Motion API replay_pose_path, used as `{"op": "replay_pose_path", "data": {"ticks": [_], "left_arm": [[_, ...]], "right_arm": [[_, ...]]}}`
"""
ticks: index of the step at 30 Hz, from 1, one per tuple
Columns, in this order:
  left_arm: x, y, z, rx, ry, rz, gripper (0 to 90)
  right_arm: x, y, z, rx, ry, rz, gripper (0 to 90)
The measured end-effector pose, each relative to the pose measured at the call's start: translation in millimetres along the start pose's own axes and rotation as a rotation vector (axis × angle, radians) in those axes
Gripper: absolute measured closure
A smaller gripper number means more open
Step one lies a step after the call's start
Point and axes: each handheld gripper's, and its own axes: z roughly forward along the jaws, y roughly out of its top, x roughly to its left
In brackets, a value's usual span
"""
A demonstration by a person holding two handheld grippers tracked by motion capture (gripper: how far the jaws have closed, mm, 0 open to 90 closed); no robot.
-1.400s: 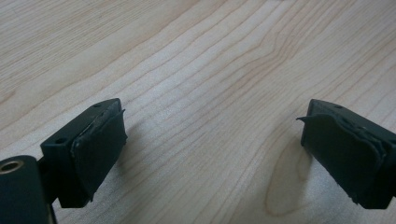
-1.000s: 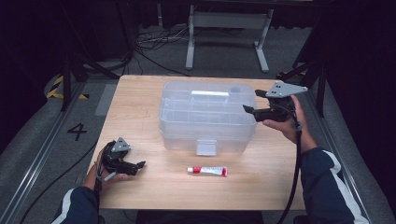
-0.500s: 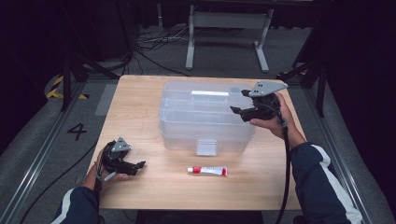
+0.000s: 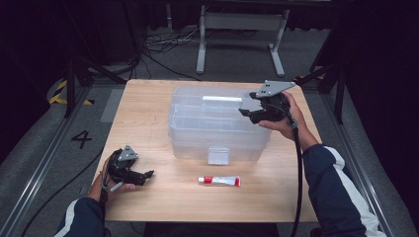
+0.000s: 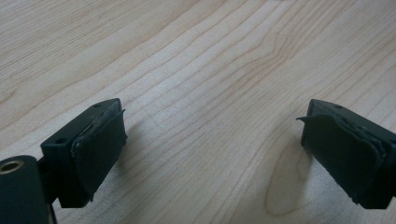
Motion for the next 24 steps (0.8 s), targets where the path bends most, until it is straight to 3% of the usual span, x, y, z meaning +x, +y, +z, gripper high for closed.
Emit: {"op": "replay_pose_path", "data": {"ticks": [22,24], "left_arm": [[0.3,0.9,0.6,0.003,-0.002,0.001,7.0],[0.3,1.0,0.6,0.003,-0.002,0.001,7.0]], "right_arm": [[-4.9,10.5,16.7,0.030,0.020,0.031,49.5],[-5.7,10.7,17.8,0.031,0.053,0.037,59.0]]}}
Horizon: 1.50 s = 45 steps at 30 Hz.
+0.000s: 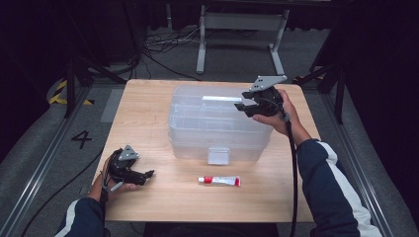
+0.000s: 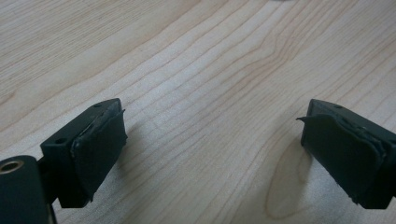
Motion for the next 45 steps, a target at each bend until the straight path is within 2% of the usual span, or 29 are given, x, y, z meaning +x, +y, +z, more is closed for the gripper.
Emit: {"op": "replay_pose_path", "data": {"ticks": [9,25,37,45], "left_arm": [[-0.1,1.6,1.8,-0.003,0.000,-0.002,7.2],[-0.3,1.9,2.0,-0.005,0.005,0.001,7.4],[-0.4,1.8,1.9,-0.004,0.003,-0.003,7.4],[-0.2,1.8,1.8,-0.002,0.000,-0.002,7.4]], "right_arm": [[2.7,3.5,1.9,0.007,0.039,-0.012,74.9],[7.1,6.7,1.4,0.024,0.007,-0.008,75.2],[5.1,11.4,1.1,0.043,0.012,-0.020,74.9],[-1.5,19.5,0.6,0.059,0.019,-0.002,74.5]]}}
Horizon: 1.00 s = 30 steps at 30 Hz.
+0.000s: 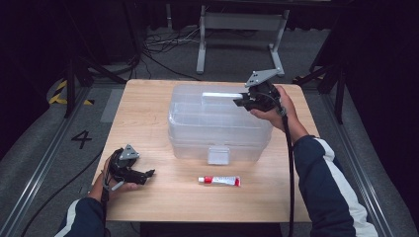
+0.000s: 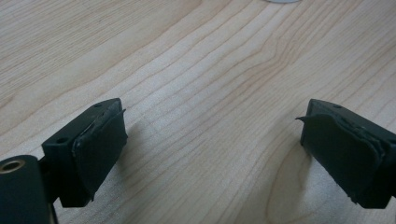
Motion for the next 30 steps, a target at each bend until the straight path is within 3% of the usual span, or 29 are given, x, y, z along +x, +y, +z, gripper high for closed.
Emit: {"op": "replay_pose_path", "data": {"ticks": [15,18,19,27,30], "left_arm": [[-0.2,1.4,-0.5,0.010,0.008,0.004,7.7],[-0.2,3.3,-1.3,0.008,0.012,-0.007,11.6],[0.3,3.6,-1.2,0.005,0.012,-0.012,16.7],[5.2,6.2,0.7,0.002,0.030,-0.021,18.0],[4.6,10.2,2.7,0.007,0.015,-0.020,19.8]], "right_arm": [[-7.0,8.8,-0.6,0.031,0.010,0.015,74.0],[-8.6,10.2,-0.3,0.033,0.011,0.020,73.9],[-9.1,10.9,-0.2,0.035,0.009,0.026,73.7],[-10.1,16.1,2.2,0.054,-0.009,0.026,73.3],[-11.1,17.7,2.6,0.060,-0.007,0.030,73.2]]}}
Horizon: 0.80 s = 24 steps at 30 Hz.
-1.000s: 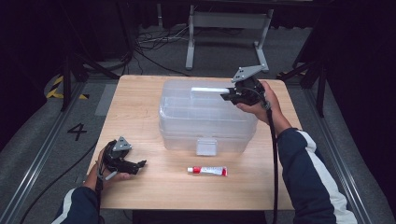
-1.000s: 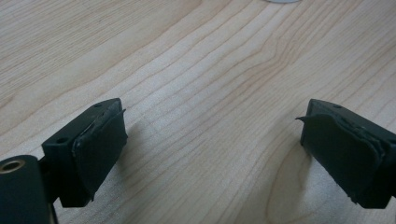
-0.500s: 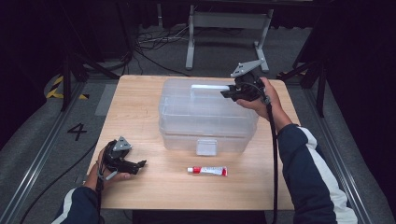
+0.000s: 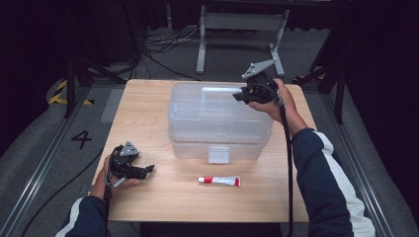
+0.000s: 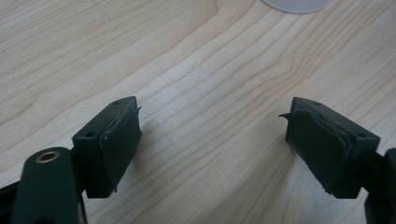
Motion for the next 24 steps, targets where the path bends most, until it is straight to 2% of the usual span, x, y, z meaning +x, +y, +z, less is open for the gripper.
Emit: {"op": "replay_pose_path", "data": {"ticks": [2,6,7,13,16,21,24], "left_arm": [[-2.0,3.7,1.3,0.005,-0.001,0.003,21.1],[-6.3,14.4,2.2,-0.034,-0.008,0.014,23.4],[-6.6,16.0,1.9,-0.039,0.000,0.029,24.0],[-9.9,24.4,6.6,-0.046,-0.009,0.037,26.5],[-11.7,27.1,8.9,-0.040,-0.027,0.041,26.6],[-11.6,33.9,6.5,-0.059,-0.011,0.059,26.6],[-11.6,40.3,5.2,-0.063,-0.020,0.073,26.7]], "right_arm": [[-1.1,0.8,0.0,0.000,0.001,0.003,73.1],[-2.6,3.6,-0.2,0.008,-0.002,0.007,72.9],[-2.9,4.3,-0.2,0.008,-0.002,0.005,72.8],[-5.1,6.5,-0.3,0.011,-0.004,0.010,72.5],[-5.6,8.0,-0.3,0.015,-0.007,0.006,72.3],[-7.7,10.2,-0.2,0.017,-0.007,0.010,72.1],[-9.8,11.5,0.1,0.015,-0.005,0.012,71.9]]}}
